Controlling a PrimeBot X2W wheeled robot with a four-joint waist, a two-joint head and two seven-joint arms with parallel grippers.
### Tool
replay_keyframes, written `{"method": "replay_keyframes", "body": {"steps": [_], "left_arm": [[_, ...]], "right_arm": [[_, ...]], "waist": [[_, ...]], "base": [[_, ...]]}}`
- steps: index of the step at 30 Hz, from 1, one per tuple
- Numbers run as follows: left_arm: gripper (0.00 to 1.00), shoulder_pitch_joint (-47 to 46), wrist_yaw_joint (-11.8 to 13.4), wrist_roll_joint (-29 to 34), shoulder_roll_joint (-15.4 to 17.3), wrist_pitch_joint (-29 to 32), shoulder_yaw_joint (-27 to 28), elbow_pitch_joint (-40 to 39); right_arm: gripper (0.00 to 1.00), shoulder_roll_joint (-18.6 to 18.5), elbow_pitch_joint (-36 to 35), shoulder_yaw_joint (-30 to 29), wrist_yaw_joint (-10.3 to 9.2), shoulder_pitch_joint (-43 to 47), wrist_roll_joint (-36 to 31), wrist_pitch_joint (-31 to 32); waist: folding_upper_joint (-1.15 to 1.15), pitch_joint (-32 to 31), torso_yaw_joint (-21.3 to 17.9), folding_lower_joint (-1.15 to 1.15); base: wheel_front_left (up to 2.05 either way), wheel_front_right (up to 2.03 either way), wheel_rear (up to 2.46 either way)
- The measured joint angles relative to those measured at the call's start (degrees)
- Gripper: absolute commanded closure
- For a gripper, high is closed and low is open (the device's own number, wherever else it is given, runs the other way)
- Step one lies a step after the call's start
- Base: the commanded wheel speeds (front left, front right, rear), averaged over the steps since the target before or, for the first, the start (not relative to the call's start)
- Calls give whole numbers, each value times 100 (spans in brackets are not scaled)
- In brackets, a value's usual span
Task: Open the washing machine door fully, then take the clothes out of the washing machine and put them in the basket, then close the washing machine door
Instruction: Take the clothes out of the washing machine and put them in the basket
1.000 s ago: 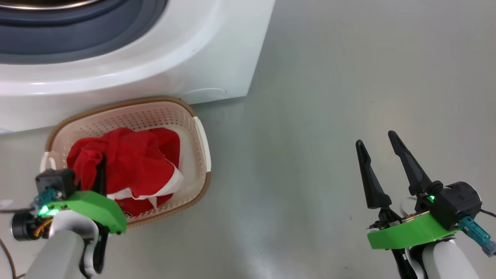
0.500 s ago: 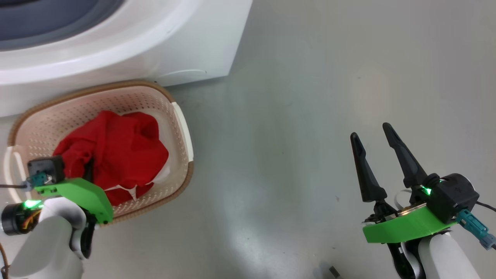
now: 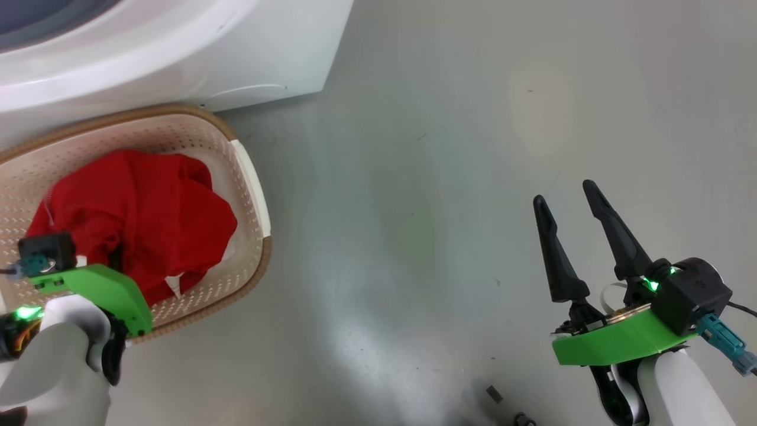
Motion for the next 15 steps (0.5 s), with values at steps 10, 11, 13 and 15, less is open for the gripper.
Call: {"method": "replay_keyframes", "body": {"steps": [10, 11, 13, 15], "left_arm": [[0, -108, -101, -42, -30, -121, -26, 387], [0, -112, -102, -52, -35, -144, -30, 402], [0, -113, -145, -71, -42, -178, -32, 439], [0, -126, -152, -75, -45, -244, -41, 469]], "right_arm": [[0, 1, 21, -8, 0, -10, 7, 0], [0, 1, 21, -9, 0, -10, 7, 0], [0, 1, 21, -9, 0, -11, 7, 0], [0, 1, 21, -14, 0, -11, 7, 0]], "waist": [[0, -4, -55, 0], [0, -9, -50, 0], [0, -19, -38, 0], [0, -37, -10, 0]], "base": [[0, 0, 0], [0, 0, 0], [0, 0, 0], [0, 0, 0]]}}
